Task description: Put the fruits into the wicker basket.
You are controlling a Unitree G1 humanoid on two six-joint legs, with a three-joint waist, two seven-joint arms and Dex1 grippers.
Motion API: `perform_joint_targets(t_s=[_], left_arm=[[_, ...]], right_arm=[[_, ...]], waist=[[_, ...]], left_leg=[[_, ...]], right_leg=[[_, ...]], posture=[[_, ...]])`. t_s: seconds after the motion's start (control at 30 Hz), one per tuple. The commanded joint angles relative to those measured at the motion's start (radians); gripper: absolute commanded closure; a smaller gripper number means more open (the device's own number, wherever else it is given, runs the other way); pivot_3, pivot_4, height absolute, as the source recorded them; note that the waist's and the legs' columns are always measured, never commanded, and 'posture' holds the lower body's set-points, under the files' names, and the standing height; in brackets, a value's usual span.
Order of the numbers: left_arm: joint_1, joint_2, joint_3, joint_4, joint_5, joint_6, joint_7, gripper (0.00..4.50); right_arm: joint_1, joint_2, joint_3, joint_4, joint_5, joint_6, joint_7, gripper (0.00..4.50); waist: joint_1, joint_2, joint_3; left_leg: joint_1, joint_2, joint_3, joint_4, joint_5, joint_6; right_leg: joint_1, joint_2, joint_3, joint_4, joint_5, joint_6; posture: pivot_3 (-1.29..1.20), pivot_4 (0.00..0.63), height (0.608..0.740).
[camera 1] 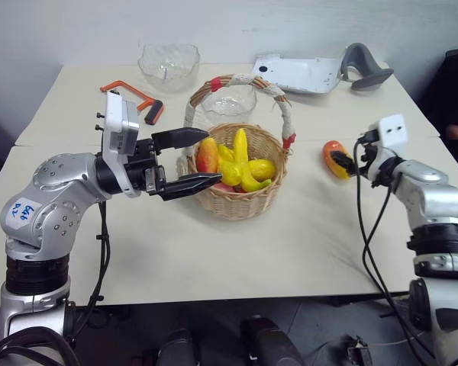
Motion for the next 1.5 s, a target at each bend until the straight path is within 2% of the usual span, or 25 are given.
perform_joint_targets(t_s=[0.03,0.2,0.3,0.43,0.5,0.63,0.73,0.83,0.9,1.0,1.07,1.23,1.3,1.4,1.5], left_arm=[[0.023,0.011,0.024,-0.042,0.003,-0.012,0.016,0.0],[0.052,0.019,0.035,-0.042,0.005,-0.022,0.017,0.0],[0.057,0.024,0.048,-0.033,0.011,-0.029,0.023,0.0],[0.11,0.049,0.089,-0.017,0.019,-0.041,0.009,0.0],[0.162,0.077,0.124,-0.01,0.014,-0.048,-0.014,0.0],[0.304,0.146,0.235,0.019,-0.003,-0.051,-0.083,0.0],[0.391,0.178,0.302,0.065,0.025,-0.102,-0.14,0.0],[0.437,0.187,0.336,0.104,0.034,-0.139,-0.171,0.0],[0.453,0.187,0.341,0.122,0.038,-0.155,-0.185,0.0],[0.473,0.182,0.33,0.12,0.045,-0.168,-0.194,0.0],[0.471,0.176,0.32,0.116,0.052,-0.177,-0.188,0.0],[0.467,0.151,0.308,0.101,0.048,-0.184,-0.162,0.0],[0.469,0.144,0.307,0.093,0.048,-0.187,-0.154,0.0],[0.482,0.139,0.321,0.075,0.037,-0.181,-0.139,0.0],[0.5,0.139,0.335,0.062,0.027,-0.178,-0.134,0.0]], right_arm=[[-0.082,0.011,0.009,0.206,-0.064,-0.168,0.006,0.04],[-0.153,0.042,0.012,0.359,-0.097,-0.298,0.025,0.04],[-0.173,0.066,-0.007,0.367,-0.083,-0.349,0.036,0.66],[-0.139,0.058,-0.04,0.302,-0.045,-0.398,0.132,1.94],[-0.084,0.048,-0.046,0.165,-0.012,-0.396,0.216,2.12],[0.104,0.007,-0.06,-0.355,0.159,-0.172,0.368,2.12],[0.23,-0.109,-0.02,-0.796,0.399,0.158,0.496,2.12],[0.269,-0.195,0.031,-1.02,0.53,0.371,0.519,2.12],[0.246,-0.169,0.078,-1.072,0.521,0.407,0.464,2.12],[0.148,0.015,0.134,-1.043,0.46,0.382,0.29,2.12],[0.111,0.103,0.148,-1.013,0.439,0.38,0.227,2.12],[0.04,0.287,0.212,-0.833,0.223,0.243,0.014,2.12],[0.031,0.306,0.227,-0.792,0.172,0.215,-0.004,2.12],[0.059,0.258,0.251,-0.833,0.138,0.153,0.077,1.14],[0.127,0.203,0.199,-0.936,0.219,0.118,0.193,0.18]], waist=[[-0.003,0.0,0.0],[-0.022,0.0,0.0],[-0.032,0.0,0.0],[-0.041,0.0,0.0],[-0.045,0.0,0.0],[-0.046,0.001,0.0],[-0.042,0.003,0.002],[-0.04,0.001,0.001],[-0.041,-0.004,-0.002],[-0.049,-0.006,-0.002],[-0.048,-0.005,-0.001],[-0.041,-0.006,-0.002],[-0.042,-0.006,-0.002],[-0.041,-0.006,-0.002],[-0.04,-0.006,-0.002]], left_leg=[[0.0,0.0,0.001,0.0,0.0,0.0],[-0.001,0.0,0.001,0.0,0.0,0.0],[-0.001,0.0,0.0,0.0,0.0,0.0],[-0.001,0.0,0.0,-0.001,0.0,-0.001],[0.0,0.0,0.0,-0.001,0.0,-0.001],[-0.001,0.002,-0.003,-0.003,0.0,-0.002],[-0.002,0.002,-0.004,-0.003,0.001,-0.004],[-0.001,0.002,-0.004,-0.002,0.0,-0.004],[0.0,0.003,-0.005,-0.001,0.001,-0.004],[-0.001,0.002,-0.004,0.0,0.002,-0.002],[-0.002,0.001,-0.002,0.0,0.002,-0.002],[-0.003,0.001,-0.003,-0.002,0.001,-0.002],[-0.004,0.001,-0.002,-0.002,0.001,-0.002],[-0.005,0.001,-0.002,-0.002,0.001,-0.002],[-0.005,0.001,-0.002,-0.002,0.001,-0.002]], right_leg=[[-0.001,0.0,0.0,0.001,0.0,0.0],[-0.003,0.0,0.0,0.004,0.0,0.0],[-0.003,0.0,0.0,0.005,0.0,0.0],[-0.004,0.0,0.0,0.008,0.0,0.0],[-0.005,0.0,0.0,0.009,0.0,0.0],[-0.007,0.0,-0.003,0.012,0.0,0.001],[-0.008,0.0,-0.004,0.013,0.0,0.001],[-0.006,0.0,-0.004,0.011,0.0,0.0],[-0.004,0.0,-0.004,0.011,0.0,0.0],[-0.002,-0.001,-0.004,0.006,0.0,-0.003],[-0.005,-0.002,-0.003,0.007,0.0,-0.003],[-0.007,-0.002,-0.005,0.007,0.0,-0.003],[-0.009,-0.002,-0.005,0.007,0.0,-0.003],[-0.009,-0.003,-0.005,0.007,0.0,-0.003],[-0.009,-0.002,-0.005,0.007,0.0,-0.003]], posture=[[0.0,0.15,0.74],[0.0,0.15,0.74],[0.0,0.15,0.74],[0.0,0.15,0.74],[0.0,0.15,0.74],[0.0,0.15,0.74],[0.0,0.15,0.74],[0.0,0.15,0.74],[0.0,0.15,0.74],[0.0,0.15,0.74],[0.0,0.15,0.74],[0.0,0.15,0.74],[0.0,0.15,0.74],[0.0,0.15,0.74],[0.0,0.15,0.74]])
